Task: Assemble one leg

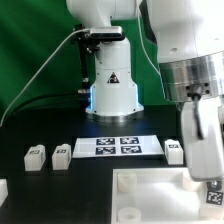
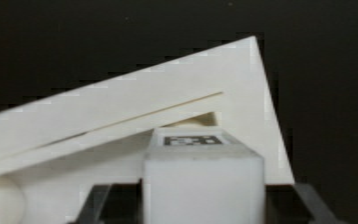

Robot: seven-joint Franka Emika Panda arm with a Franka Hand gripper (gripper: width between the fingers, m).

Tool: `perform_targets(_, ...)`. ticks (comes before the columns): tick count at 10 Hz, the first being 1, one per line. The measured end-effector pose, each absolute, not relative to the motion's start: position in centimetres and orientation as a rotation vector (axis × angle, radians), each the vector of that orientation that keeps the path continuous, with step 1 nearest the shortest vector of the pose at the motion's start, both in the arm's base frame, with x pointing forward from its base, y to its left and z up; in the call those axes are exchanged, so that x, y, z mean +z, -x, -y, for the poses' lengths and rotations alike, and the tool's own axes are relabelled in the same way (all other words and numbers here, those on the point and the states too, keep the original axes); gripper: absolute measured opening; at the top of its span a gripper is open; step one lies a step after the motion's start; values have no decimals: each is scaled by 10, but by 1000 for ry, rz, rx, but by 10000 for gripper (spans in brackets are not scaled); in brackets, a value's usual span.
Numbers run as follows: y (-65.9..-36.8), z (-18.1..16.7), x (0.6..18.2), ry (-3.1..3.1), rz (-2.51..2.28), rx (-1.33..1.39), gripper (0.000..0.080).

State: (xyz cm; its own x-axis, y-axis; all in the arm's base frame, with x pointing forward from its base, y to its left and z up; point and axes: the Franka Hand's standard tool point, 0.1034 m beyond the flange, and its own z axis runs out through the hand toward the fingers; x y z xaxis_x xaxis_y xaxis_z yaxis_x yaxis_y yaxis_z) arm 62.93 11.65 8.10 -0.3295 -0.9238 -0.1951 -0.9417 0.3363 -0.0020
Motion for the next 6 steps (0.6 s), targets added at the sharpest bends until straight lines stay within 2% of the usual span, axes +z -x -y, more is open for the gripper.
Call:
perform_targets(4, -626, -119, 82, 1628, -2524, 194, 294)
perform_targets(5, -625, -119, 81, 1640, -2515, 193, 387)
perform_targets(6, -624, -119, 80, 1705, -2476, 189, 387)
